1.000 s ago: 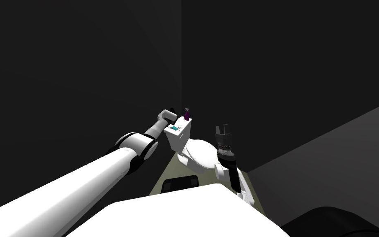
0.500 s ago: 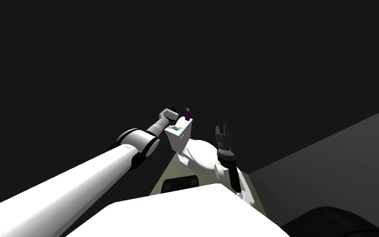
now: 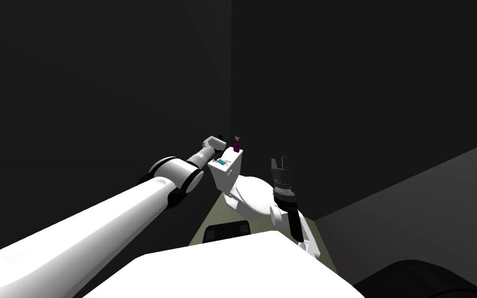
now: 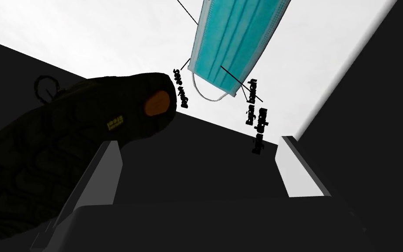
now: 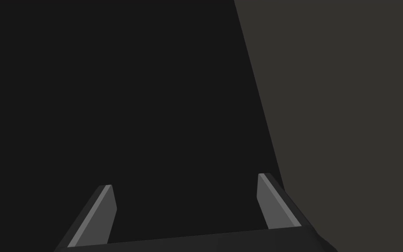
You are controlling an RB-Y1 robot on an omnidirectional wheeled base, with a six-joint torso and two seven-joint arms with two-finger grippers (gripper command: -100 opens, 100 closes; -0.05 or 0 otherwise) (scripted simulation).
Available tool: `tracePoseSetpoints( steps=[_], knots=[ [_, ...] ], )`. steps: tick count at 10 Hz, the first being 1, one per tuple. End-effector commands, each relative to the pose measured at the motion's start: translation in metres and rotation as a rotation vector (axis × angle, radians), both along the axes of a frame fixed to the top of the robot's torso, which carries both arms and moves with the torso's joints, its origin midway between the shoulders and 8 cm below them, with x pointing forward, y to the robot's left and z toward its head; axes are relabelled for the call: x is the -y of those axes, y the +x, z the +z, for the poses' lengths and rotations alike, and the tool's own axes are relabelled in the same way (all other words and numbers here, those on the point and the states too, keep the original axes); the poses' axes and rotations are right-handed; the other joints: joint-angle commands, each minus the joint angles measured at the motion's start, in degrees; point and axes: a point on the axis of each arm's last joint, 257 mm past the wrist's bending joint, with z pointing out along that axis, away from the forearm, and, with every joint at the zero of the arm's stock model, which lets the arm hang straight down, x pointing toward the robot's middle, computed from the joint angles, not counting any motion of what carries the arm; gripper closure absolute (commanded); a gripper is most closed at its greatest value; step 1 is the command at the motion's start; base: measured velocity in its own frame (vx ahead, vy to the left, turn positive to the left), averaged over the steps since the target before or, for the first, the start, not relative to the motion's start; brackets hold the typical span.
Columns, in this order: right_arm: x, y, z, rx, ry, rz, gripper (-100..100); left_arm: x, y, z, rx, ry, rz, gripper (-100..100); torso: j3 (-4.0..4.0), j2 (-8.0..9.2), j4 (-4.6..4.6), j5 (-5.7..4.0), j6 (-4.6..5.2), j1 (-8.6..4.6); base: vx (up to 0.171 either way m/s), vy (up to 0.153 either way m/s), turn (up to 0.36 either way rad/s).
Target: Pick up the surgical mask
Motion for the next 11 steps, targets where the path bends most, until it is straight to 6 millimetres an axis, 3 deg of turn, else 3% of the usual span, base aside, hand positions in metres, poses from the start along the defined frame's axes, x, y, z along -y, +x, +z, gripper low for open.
tracePoseSetpoints(
  steps=[1, 6, 10, 11],
  knots=[
    [0.0, 0.0, 0.0, 0.0, 0.0, 0.0, 0, -0.003, -0.009, -0.006, -0.039, 0.012, 0.006, -100, 0.0, 0.0, 0.0, 0.0, 0.0, 0.0, 0.037, 0.002, 0.002],
    [0.0, 0.0, 0.0, 0.0, 0.0, 0.0, 0, -0.001, -0.05, -0.037, -0.215, 0.052, 0.014, -100, -0.08, -0.12, -0.04, -0.01, 0.0, -0.04, 0.056, -0.006, -0.011],
    [0.0, 0.0, 0.0, 0.0, 0.0, 0.0, 0, -0.001, -0.05, -0.036, -0.214, 0.051, 0.013, -100, 0.07, 0.14, 0.02, 0.0, 0.0, -0.01, 0.01, 0.0, 0.0],
    [0.0, 0.0, 0.0, 0.0, 0.0, 0.0, 0, -0.001, -0.05, -0.036, -0.214, 0.051, 0.013, 0, 0.08, 0.15, 0.03, 0.0, 0.0, -0.01, 0.0, 0.0, 0.0]
  ],
)
